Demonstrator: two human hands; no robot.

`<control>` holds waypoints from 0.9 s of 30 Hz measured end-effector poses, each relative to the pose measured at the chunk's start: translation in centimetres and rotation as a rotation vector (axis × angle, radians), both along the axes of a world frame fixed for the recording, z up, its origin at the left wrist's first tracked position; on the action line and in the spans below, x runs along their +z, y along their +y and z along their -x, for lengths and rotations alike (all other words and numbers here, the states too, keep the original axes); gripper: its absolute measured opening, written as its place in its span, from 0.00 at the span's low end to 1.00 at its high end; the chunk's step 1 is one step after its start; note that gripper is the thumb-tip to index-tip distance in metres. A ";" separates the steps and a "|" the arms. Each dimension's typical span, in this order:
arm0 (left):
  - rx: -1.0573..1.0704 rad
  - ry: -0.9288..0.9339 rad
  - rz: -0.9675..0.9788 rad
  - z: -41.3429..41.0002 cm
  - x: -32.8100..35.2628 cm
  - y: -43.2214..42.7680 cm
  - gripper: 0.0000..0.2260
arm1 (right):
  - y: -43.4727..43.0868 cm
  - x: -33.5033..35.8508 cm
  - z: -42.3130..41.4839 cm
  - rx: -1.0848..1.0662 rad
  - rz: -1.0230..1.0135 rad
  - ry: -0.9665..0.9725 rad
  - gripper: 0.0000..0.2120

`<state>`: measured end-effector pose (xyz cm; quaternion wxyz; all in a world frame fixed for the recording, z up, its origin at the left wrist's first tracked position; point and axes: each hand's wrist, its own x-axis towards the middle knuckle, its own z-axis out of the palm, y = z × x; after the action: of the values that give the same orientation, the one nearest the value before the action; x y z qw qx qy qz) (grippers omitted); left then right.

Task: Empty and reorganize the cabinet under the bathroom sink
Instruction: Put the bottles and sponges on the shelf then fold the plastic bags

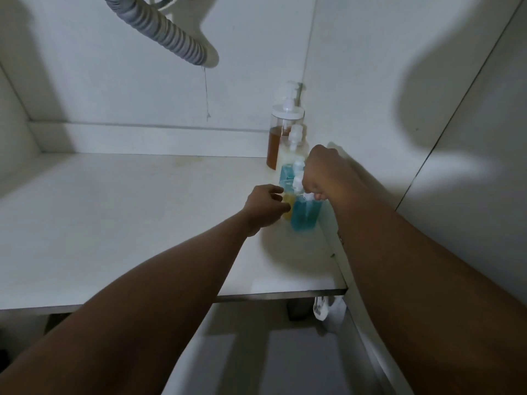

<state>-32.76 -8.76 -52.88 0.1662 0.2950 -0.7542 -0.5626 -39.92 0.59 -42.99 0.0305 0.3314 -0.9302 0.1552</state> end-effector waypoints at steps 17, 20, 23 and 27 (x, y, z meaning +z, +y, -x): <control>-0.093 -0.054 0.062 1.6 0.0 -0.4 0.31 | -0.2 -1.1 0.8 0.007 -0.023 0.186 0.11; -0.105 -0.076 0.101 1.2 0.6 -0.1 0.31 | 0.2 -1.2 0.3 -0.013 -0.025 0.208 0.11; -0.088 -0.088 0.176 0.1 1.5 0.0 0.31 | 0.6 -1.1 -0.1 -0.014 -0.033 0.191 0.09; -0.030 -0.115 0.305 -2.7 3.4 -0.6 0.29 | 1.2 0.3 -0.6 -0.008 -0.047 0.249 0.07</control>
<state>-30.04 -9.37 -49.53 0.1570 0.2869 -0.8434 -0.4262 -39.32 1.75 -42.66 0.1385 0.3451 -0.9238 0.0909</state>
